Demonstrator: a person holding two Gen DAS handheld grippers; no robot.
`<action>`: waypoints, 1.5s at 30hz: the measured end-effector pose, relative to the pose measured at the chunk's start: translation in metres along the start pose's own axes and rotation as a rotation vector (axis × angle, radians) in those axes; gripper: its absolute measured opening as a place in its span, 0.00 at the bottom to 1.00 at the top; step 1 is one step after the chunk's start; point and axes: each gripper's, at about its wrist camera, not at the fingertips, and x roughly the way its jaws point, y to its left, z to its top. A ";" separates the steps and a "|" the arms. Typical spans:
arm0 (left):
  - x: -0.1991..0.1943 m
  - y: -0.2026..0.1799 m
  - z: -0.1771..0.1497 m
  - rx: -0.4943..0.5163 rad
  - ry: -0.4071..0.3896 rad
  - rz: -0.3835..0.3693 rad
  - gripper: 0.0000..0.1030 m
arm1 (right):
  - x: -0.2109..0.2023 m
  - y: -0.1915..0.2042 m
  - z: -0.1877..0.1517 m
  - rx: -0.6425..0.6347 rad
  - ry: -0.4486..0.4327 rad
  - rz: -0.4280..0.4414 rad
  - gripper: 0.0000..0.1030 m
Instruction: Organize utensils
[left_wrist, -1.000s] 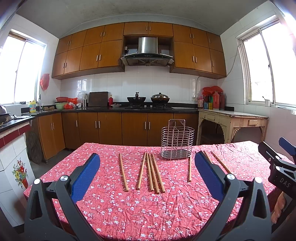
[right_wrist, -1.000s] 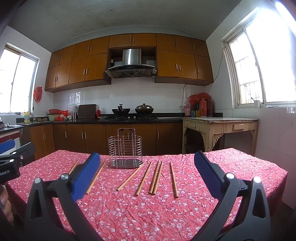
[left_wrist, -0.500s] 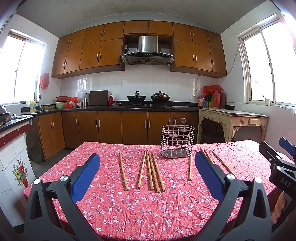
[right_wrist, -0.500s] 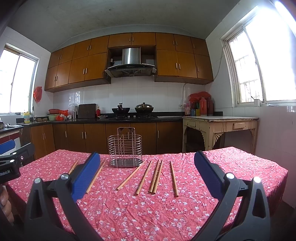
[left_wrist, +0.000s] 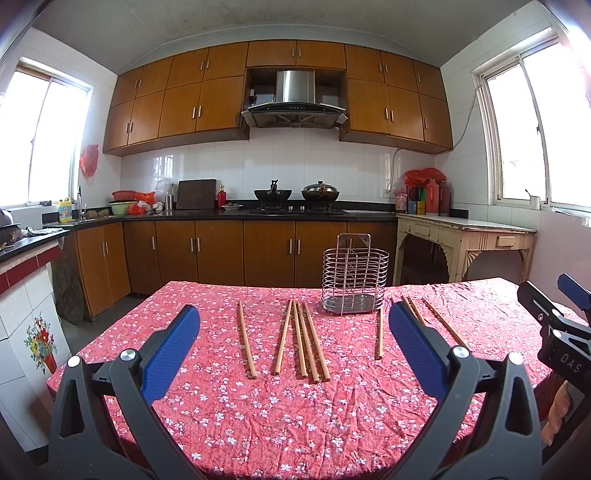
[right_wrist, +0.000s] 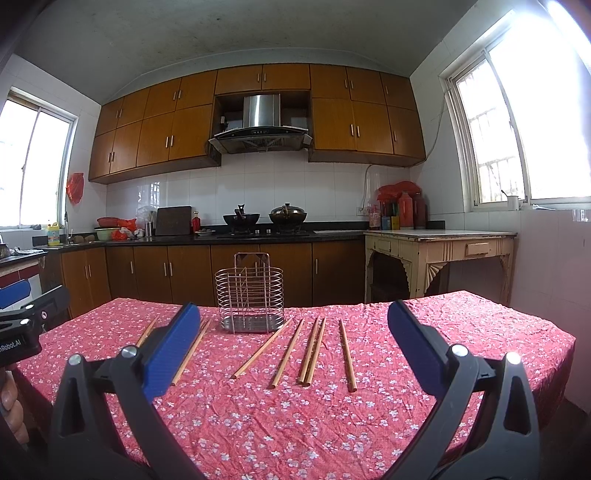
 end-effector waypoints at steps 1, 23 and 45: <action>0.000 0.000 -0.001 0.000 0.000 0.000 0.98 | 0.000 0.000 0.000 -0.001 0.000 0.000 0.96; 0.059 0.038 -0.023 -0.126 0.230 0.041 0.98 | 0.062 -0.024 -0.034 0.054 0.211 -0.069 0.96; 0.186 0.095 -0.043 -0.057 0.642 0.072 0.70 | 0.248 -0.077 -0.088 0.027 0.778 -0.128 0.51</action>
